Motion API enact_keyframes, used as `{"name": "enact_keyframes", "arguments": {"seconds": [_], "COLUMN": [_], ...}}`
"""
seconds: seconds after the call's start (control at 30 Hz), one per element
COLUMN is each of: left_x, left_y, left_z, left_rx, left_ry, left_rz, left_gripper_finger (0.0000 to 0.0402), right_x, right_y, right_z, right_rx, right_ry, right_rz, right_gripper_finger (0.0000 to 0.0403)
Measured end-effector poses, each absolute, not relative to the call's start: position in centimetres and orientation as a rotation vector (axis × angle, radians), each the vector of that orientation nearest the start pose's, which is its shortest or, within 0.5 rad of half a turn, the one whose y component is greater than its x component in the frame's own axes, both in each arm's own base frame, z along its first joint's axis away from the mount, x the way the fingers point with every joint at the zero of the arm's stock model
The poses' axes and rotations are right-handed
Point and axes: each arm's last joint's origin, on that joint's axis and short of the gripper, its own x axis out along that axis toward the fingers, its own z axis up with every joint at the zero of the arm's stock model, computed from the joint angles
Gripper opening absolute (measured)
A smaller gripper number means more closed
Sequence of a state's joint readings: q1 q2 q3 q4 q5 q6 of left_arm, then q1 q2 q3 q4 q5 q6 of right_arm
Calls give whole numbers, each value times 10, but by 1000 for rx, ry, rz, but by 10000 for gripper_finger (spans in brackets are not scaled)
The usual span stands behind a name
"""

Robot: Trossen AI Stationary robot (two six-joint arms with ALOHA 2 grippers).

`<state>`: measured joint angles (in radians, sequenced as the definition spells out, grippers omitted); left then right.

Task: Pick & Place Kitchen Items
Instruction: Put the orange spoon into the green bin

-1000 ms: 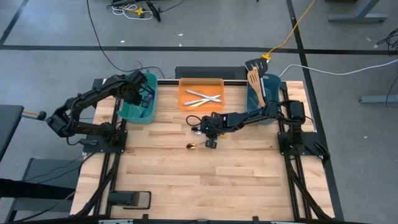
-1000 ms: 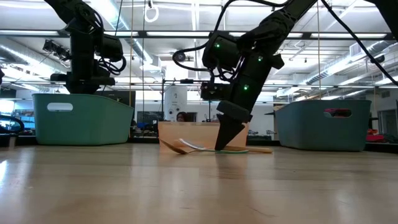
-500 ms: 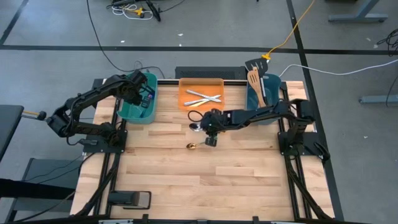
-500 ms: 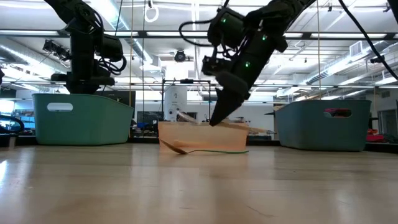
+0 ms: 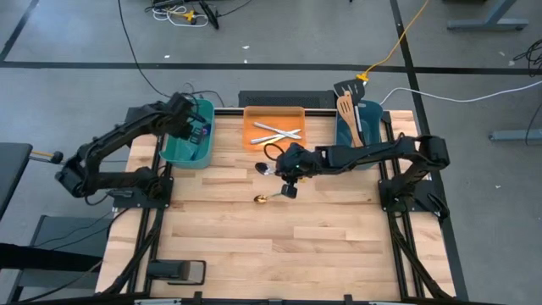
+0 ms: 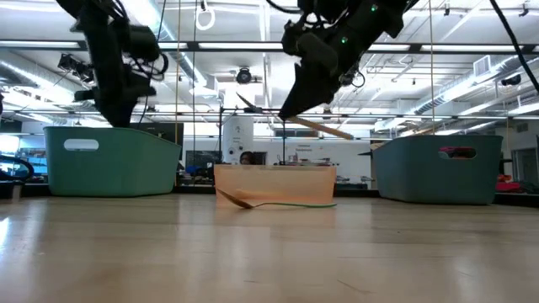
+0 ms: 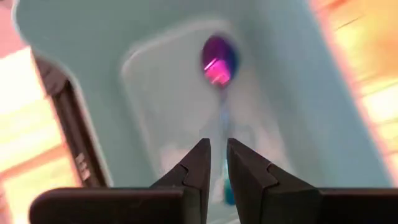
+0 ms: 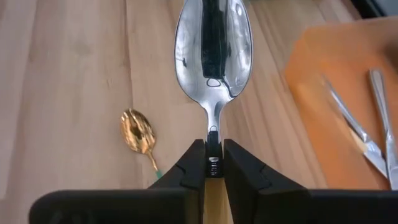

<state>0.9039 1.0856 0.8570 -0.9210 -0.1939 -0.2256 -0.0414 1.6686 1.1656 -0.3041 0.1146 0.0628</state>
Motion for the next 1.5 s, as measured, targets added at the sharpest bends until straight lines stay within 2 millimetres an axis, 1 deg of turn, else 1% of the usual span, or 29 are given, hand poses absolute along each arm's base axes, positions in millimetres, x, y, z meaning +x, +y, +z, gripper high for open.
{"name": "enact_keyframes", "arguments": {"seconds": [0.13, 0.33, 0.43, 0.57, 0.73, 0.9, 1.1, 1.23, 1.37, 1.5], "left_x": [111, 112, 112, 113, 119, 128, 138, 145, 156, 170], "left_y": [138, 115, 105, 93, 85, 76, 64, 58, 52, 47], "left_z": [273, 304, 316, 326, 332, 339, 347, 351, 358, 361], "left_rx": [-553, -492, -459, -417, -349, -286, -230, -197, -157, -133], "left_ry": [843, 554, 450, 373, 331, 285, 215, 177, 102, 45], "left_rz": [944, 676, 554, 405, 314, 215, 112, 52, -6, -68], "left_gripper_finger": [57, 57, 57, 57, 57, 57, 57, 57, 57, 57], "right_x": [355, 357, 360, 364, 367, 361, 354, 351, 352, 352], "right_y": [-18, -18, -17, -16, -15, -15, -13, -11, -9, -7], "right_z": [238, 241, 243, 249, 258, 276, 304, 317, 324, 326], "right_rx": [33, 43, 55, 69, 78, 71, 70, 65, 67, 64], "right_ry": [765, 729, 690, 620, 539, 465, 311, 226, 161, 138], "right_rz": [-173, -173, -150, -101, -58, -54, -7, 14, 73, 84], "right_gripper_finger": [45, 45, 45, 45, 45, 45, 45, 45, 45, 45]}}
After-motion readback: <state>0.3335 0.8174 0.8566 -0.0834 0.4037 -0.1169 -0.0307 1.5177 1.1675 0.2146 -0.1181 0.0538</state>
